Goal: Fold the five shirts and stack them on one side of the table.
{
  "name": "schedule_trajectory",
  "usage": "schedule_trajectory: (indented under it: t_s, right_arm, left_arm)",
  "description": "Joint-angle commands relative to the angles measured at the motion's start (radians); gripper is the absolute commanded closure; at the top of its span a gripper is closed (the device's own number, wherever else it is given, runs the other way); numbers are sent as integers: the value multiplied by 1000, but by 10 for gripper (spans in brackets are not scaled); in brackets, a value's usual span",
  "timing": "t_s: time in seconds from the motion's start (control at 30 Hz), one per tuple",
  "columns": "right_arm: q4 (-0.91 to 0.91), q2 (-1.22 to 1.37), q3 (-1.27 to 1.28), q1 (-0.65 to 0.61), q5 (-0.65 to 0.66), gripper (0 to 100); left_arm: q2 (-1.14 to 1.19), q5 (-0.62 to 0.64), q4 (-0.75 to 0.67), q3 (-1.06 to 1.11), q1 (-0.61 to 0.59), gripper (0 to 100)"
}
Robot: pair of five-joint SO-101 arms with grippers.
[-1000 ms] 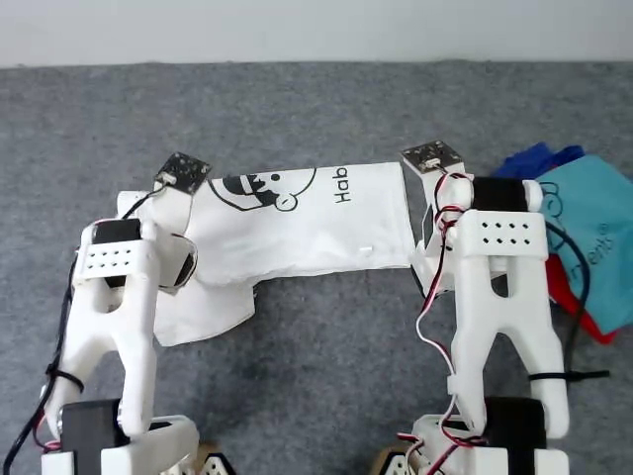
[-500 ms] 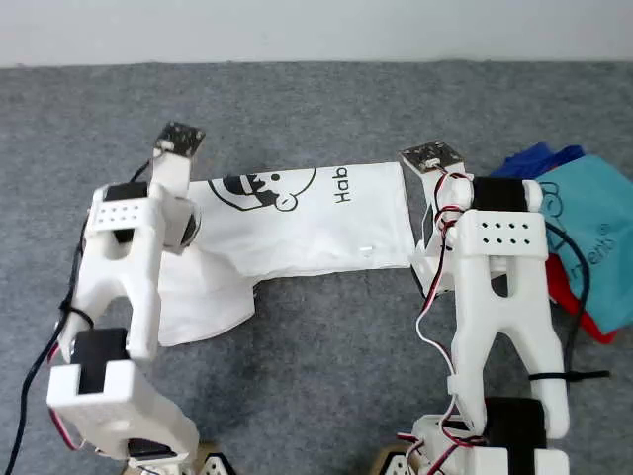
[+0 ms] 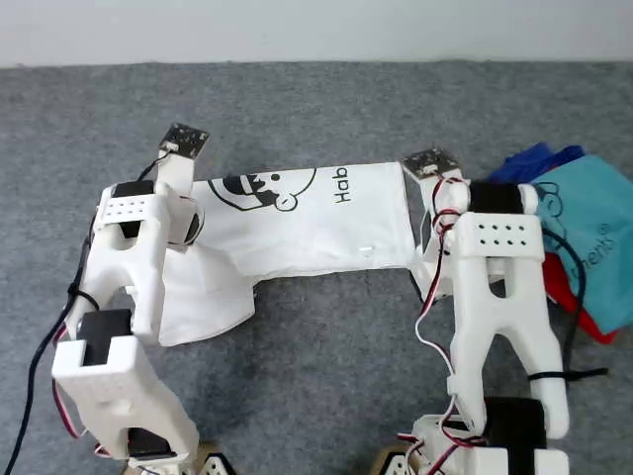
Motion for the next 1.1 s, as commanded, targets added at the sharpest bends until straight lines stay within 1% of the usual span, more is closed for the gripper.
schedule_trajectory:
  t_s: [0.0, 0.1, 0.17, 0.2, 0.27, 0.37, 0.43, 0.5, 0.6, 0.7, 0.77, 0.87, 1.07]
  right_arm:
    - [-27, -39, 12, -10, 6, 790]
    - [-27, -42, 14, -10, 6, 789]
    - [-27, -42, 14, -10, 6, 787]
    - [-27, -42, 14, -10, 6, 787]
    - [-27, -42, 14, -10, 6, 787]
    - [-27, -36, 12, -12, 6, 787]
    - [-27, -35, 12, -12, 6, 787]
    - [-27, -35, 12, -12, 6, 787]
    - [-28, -35, 12, -12, 6, 787]
    - [-28, -35, 12, -12, 6, 787]
    - [-28, -35, 12, -12, 6, 787]
    - [-28, -33, 14, -12, 6, 787]
    - [-28, -33, 15, -12, 6, 787]
  left_arm:
    - [-5, 48, -71, -36, -8, 988]
    - [-9, 84, -95, -62, -26, 987]
    - [-12, 112, -58, -117, -57, 987]
    - [-23, 124, -15, -160, -72, 987]
    - [-61, 140, 109, -243, -95, 987]
    - [-120, 133, 365, -332, -97, 987]
    - [-146, 137, 539, -354, -97, 987]
    - [-147, 137, 641, -338, -97, 986]
    - [-115, 138, 652, -280, -92, 986]
    - [-41, 138, 652, -232, -41, 986]
    - [3, 141, 618, -231, -11, 986]
    - [34, 206, 560, -239, 35, 986]
    - [43, 215, 571, -277, 169, 986]
